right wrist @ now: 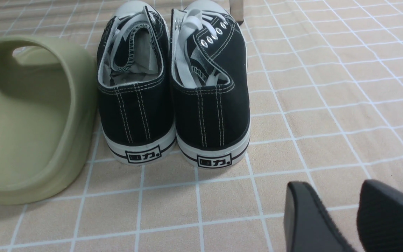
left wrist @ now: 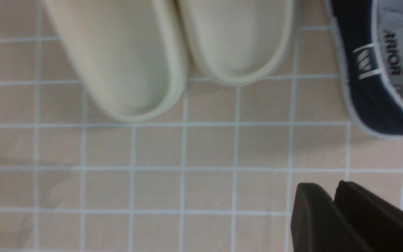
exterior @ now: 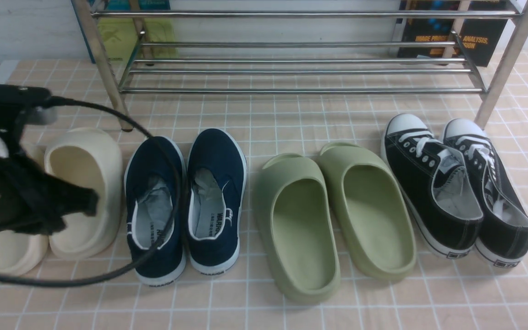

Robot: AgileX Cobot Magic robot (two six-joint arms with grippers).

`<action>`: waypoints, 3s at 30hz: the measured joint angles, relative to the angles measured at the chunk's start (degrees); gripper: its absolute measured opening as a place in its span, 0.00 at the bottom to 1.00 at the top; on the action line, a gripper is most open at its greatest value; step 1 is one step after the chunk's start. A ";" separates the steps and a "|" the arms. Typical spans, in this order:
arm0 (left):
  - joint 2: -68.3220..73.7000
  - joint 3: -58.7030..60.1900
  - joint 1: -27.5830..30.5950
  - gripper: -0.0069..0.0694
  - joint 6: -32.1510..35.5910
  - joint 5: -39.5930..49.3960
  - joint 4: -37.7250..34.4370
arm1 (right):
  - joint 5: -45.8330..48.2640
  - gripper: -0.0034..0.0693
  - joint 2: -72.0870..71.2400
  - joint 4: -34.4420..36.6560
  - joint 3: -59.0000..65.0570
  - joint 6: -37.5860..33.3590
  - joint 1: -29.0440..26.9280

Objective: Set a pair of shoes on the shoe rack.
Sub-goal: Use the left arm to grab the shoe closest to it, then use the left arm to put a shoe into the shoe rack

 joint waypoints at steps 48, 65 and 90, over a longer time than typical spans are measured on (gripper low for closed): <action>20.25 -22.95 -0.14 0.14 -2.03 -9.10 -8.28 | 0.00 0.38 0.00 0.00 0.00 0.00 0.00; 46.83 -53.57 7.08 0.15 0.63 -9.90 -11.04 | 0.00 0.38 0.00 0.00 0.00 0.00 0.00; 41.30 -60.51 7.08 0.60 8.18 4.90 -7.61 | 0.00 0.38 0.00 0.00 0.00 0.00 0.00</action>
